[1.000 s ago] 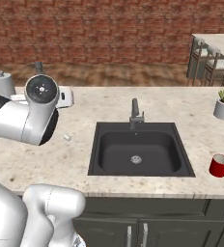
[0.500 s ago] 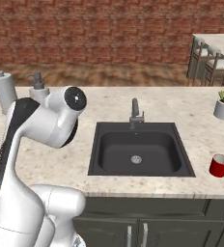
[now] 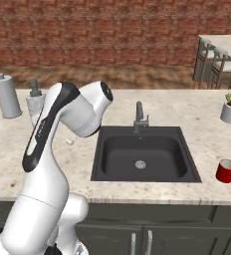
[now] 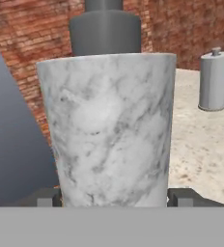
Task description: Open the cabinet. Pick the soap dispenser and place it next to the sink. Then close the cabinet.
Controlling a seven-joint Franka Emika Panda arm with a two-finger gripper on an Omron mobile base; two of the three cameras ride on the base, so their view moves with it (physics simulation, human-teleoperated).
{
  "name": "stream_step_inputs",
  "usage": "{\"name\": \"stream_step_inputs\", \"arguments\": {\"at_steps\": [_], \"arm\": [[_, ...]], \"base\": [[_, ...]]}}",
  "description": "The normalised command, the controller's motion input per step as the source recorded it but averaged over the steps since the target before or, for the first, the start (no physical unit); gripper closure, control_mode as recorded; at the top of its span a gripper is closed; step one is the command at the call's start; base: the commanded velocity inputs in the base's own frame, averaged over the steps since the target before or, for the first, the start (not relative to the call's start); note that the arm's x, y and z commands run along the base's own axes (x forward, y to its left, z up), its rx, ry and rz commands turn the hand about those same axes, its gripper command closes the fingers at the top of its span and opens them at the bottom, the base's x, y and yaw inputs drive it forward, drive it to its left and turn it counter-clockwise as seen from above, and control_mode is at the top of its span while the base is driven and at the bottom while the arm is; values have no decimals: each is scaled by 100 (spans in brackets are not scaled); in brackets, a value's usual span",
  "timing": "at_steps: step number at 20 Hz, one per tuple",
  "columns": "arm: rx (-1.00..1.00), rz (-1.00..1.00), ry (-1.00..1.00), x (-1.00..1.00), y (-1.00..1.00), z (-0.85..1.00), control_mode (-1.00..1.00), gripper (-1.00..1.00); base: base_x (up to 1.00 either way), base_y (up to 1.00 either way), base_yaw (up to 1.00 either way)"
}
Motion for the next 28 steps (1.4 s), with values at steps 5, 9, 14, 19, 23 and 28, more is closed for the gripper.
{"name": "stream_step_inputs", "arguments": {"at_steps": [5,9,14,19,23,28], "arm": [[0,14,-8,0,-4,-21,-100,100],[0,1,-9,0,0,-29,-100,100],[0,0,-3,0,0,-37,-100,100],[4,0,0,3,0,-44,-100,100],[6,0,0,16,0,-49,-100,100],[5,0,0,23,0,-55,-100,100]], "base": [[0,0,0],[0,0,0],[0,0,0],[0,0,0],[0,0,0],[0,0,0]]}}
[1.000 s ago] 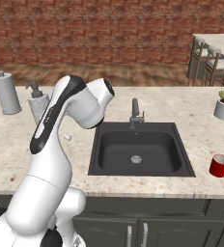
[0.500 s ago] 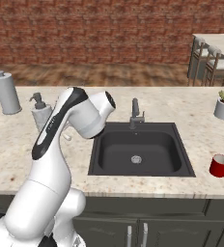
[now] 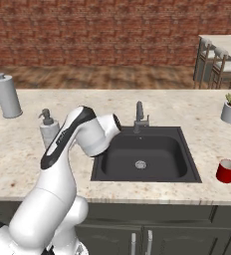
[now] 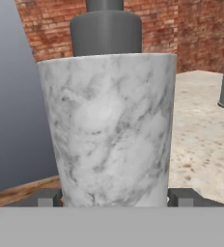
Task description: Open the cabinet. Pick the soap dispenser and place it next to the sink. Then close the cabinet.
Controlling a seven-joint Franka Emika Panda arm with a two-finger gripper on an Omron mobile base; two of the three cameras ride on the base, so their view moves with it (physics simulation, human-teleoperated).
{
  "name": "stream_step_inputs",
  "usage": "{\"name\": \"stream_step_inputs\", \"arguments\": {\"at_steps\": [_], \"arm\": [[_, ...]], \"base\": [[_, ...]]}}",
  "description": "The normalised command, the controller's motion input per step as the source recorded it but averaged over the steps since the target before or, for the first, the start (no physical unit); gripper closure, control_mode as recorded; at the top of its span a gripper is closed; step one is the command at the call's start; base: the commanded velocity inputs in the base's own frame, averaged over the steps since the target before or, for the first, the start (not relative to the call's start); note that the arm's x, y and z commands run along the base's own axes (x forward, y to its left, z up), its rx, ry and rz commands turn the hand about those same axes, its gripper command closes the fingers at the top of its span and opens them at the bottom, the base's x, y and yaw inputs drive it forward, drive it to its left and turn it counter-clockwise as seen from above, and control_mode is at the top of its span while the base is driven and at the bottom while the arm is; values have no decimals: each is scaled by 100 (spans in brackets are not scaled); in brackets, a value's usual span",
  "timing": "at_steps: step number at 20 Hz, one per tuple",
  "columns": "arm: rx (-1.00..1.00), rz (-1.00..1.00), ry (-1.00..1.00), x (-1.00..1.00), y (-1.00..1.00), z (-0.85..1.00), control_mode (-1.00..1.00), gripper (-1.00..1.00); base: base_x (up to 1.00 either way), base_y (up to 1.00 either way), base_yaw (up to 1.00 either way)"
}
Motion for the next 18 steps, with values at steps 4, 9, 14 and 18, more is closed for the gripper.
{"name": "stream_step_inputs", "arguments": {"at_steps": [4,9,14,18], "arm": [[6,0,0,18,0,-38,-100,100],[1,0,0,32,6,-14,-100,100],[0,0,0,42,13,-3,-100,100],[0,0,0,33,14,-1,-100,100]], "base": [[0,0,0],[0,0,0],[0,0,0],[0,0,0]]}}
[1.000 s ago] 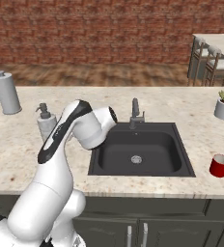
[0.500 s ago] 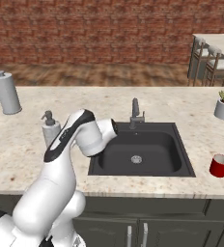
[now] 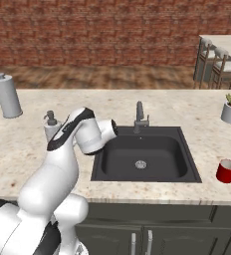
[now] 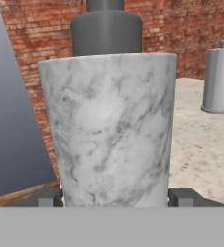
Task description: Open the cabinet. Pick the soap dispenser and place it next to the sink. Then close the cabinet.
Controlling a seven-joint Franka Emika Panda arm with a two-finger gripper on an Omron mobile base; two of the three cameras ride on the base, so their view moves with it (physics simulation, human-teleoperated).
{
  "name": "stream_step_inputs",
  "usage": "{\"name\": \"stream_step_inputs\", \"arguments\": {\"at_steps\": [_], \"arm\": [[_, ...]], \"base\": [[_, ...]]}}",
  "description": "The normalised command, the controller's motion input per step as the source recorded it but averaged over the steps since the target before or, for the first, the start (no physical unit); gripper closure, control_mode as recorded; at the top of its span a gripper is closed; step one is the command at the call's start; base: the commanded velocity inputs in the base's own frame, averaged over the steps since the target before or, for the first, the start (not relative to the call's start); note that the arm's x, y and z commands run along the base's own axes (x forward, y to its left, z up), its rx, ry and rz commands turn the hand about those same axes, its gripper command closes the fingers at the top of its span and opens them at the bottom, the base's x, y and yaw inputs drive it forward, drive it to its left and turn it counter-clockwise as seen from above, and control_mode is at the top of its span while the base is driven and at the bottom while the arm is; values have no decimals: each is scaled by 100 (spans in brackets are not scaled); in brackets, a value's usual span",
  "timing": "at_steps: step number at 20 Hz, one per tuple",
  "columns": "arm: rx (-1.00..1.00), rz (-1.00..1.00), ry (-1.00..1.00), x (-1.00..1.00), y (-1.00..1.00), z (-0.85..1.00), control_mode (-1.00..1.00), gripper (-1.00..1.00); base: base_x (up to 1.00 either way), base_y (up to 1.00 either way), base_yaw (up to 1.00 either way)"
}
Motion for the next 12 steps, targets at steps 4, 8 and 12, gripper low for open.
{"name": "stream_step_inputs", "arguments": {"at_steps": [4,8,12], "arm": [[0,0,0,38,6,-22,-100,100],[0,0,0,28,1,-22,-100,100],[0,0,0,13,0,-18,-100,100]], "base": [[0,0,0],[0,0,0],[0,0,0]]}}
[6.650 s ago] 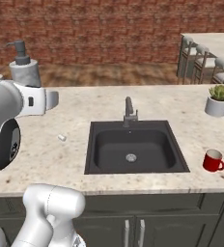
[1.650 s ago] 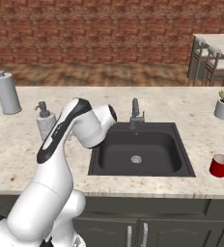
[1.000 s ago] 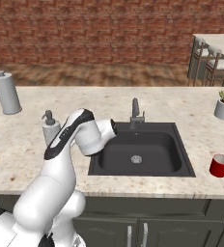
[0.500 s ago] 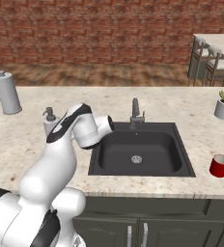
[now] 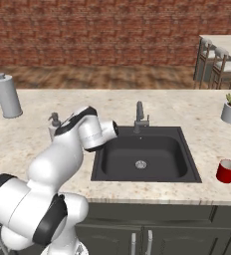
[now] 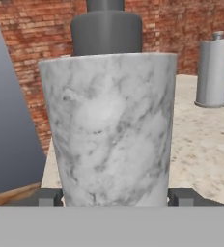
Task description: Open the cabinet. Pick the soap dispenser and place it next to the sink. Then close the cabinet.
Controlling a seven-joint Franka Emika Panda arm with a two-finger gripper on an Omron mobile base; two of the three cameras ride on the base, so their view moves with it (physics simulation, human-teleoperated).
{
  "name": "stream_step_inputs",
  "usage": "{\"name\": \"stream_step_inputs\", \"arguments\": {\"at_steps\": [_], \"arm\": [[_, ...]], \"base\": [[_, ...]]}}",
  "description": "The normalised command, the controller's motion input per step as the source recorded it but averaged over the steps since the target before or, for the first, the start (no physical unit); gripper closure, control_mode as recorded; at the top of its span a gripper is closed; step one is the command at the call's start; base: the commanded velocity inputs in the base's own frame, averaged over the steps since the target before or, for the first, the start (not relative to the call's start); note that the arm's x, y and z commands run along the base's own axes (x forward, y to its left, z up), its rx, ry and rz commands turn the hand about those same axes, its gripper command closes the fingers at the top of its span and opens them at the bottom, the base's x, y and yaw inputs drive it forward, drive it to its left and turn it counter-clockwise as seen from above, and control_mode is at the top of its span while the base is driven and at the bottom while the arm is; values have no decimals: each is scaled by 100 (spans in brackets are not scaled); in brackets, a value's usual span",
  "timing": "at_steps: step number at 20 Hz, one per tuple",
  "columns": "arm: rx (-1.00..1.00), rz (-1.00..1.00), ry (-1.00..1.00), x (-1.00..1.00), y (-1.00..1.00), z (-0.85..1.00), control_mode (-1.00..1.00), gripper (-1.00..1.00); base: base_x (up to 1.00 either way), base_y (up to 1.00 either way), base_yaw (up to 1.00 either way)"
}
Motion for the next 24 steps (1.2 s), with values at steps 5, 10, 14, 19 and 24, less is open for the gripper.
{"name": "stream_step_inputs", "arguments": {"at_steps": [5,10,14,19,24], "arm": [[0,1,-1,0,0,-22,-100,100],[0,1,0,0,-1,-30,-100,100],[0,1,-1,0,0,-34,-100,100],[0,1,-1,0,0,-28,-100,100],[0,0,-4,0,0,-20,-100,100]], "base": [[0,0,0],[0,0,0],[0,0,0],[0,0,0],[0,0,0]]}}
